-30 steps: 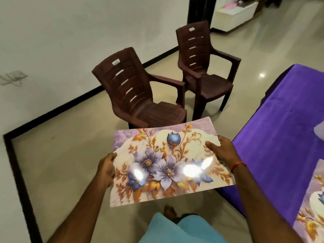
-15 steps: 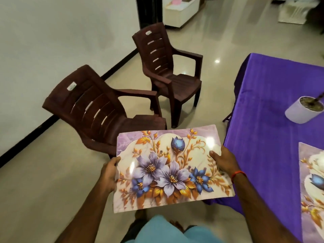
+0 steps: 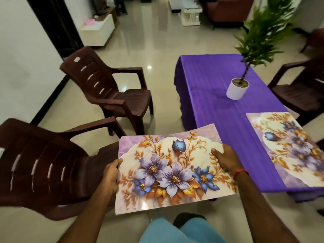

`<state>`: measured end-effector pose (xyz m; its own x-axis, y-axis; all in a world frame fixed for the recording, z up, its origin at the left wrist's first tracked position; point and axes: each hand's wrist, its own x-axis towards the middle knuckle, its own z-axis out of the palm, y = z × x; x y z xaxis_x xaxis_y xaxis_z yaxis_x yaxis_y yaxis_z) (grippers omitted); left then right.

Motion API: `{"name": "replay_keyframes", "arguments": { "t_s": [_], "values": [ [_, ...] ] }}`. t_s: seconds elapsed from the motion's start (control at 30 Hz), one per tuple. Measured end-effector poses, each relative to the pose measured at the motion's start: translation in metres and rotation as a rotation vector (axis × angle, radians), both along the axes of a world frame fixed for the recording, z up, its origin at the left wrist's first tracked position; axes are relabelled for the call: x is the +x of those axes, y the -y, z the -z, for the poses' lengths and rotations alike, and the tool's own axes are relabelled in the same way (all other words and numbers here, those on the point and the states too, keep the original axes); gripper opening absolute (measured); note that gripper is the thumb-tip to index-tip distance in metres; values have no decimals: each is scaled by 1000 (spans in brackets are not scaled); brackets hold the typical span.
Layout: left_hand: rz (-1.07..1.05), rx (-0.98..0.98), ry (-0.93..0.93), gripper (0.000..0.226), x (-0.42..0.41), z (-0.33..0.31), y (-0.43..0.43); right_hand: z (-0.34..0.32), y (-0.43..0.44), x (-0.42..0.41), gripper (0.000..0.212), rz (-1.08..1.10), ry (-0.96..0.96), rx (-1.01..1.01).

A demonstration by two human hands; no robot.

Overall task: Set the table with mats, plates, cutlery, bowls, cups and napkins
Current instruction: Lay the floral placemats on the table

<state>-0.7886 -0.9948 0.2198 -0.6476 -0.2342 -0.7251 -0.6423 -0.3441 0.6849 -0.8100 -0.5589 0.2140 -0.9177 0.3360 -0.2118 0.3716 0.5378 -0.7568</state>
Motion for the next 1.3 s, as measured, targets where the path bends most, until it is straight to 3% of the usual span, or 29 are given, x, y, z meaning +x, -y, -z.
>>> {"name": "replay_keyframes", "arguments": {
  "t_s": [0.5, 0.73, 0.9, 1.17, 1.3],
  "values": [
    [412, 415, 74, 51, -115, 3, -99, -14, -75, 32, 30, 379, -13, -13],
    [514, 228, 116, 69, -200, 33, -146, -3, -109, 12, 31, 516, 4, -75],
    [605, 223, 117, 49, -235, 40, -175, 10, -119, 16, 34, 605, 22, -124],
    [766, 87, 97, 45, -278, 40, -217, 22, -123, 34, 40, 789, 56, -159],
    [843, 134, 100, 42, -305, 44, -248, 21, -124, 39, 40, 886, 28, -190]
  ]
}}
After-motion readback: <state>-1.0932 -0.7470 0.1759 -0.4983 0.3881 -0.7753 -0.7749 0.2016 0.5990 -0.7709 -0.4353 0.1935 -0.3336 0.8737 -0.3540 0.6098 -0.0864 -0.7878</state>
